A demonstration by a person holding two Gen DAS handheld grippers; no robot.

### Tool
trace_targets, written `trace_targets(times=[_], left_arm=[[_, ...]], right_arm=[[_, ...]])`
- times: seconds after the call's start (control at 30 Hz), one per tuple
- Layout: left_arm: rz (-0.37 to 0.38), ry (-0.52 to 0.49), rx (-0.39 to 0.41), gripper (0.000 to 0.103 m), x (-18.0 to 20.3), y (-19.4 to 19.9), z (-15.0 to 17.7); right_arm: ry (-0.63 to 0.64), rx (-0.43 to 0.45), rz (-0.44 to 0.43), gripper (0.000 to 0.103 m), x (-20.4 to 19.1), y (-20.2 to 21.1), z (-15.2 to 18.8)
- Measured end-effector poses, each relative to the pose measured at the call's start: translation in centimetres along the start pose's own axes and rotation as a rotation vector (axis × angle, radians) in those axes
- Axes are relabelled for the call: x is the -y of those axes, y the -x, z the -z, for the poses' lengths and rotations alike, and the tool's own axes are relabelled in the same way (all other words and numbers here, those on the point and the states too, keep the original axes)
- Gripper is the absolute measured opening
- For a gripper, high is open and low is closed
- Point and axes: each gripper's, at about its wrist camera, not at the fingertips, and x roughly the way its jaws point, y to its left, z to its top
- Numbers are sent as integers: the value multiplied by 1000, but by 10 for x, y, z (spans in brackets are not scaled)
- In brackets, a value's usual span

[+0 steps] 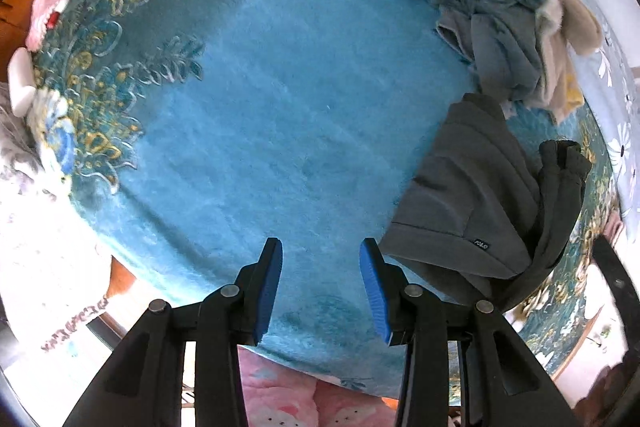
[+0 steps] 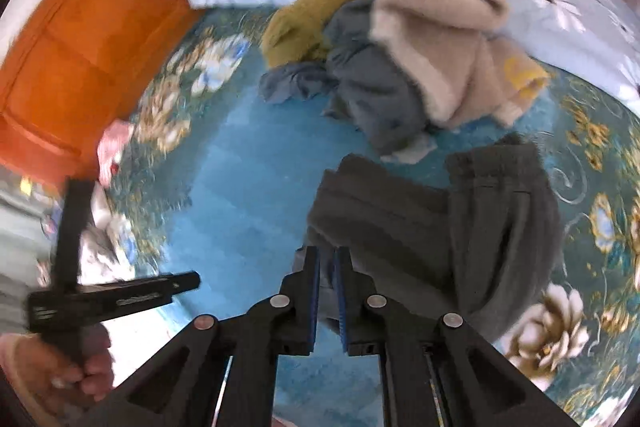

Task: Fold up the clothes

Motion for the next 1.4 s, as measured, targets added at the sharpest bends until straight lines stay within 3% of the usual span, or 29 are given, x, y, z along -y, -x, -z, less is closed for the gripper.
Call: trace_targets(times=[0.1,0.23,0.3,0.47,0.67,0.8,0.9,0.93,1.0,1.1,1.2,1.4], left_arm=[[69,-34,-14,42,16,-8,-2],[205,-117,-28,48,62,-12,-8],[277,-164,-33,60,89,-12,-12],[438,-274,-47,71,159,-17,-24],[428,-321,-87,73,227,-47,-45],[369,-353,-109,73,248,-72,-52],[383,-324,-112,72,250,-81,-52],[391,-311,-110,70,250,-82,-52],[420,-295,-107,51,251,-85,-49],[421,-293,-79,32,252,-84,-43],[447,-293,-49,24,243,-74,-36],[533,-232,42,20,186,-30,-12]], right_arm=[[-113,42,56,10,39,23,0],[-255,22,112,13,79,31,21],[-326,11,141,12,99,35,31],[-498,-14,210,12,147,45,57],[-546,4,239,16,169,64,83],[-591,19,254,19,185,73,95],[-622,21,258,19,193,78,103],[-626,19,260,19,195,78,105],[-628,15,261,19,197,79,108],[-623,12,261,19,197,79,106],[-600,12,258,19,194,78,99],[-534,18,233,19,179,69,74]])
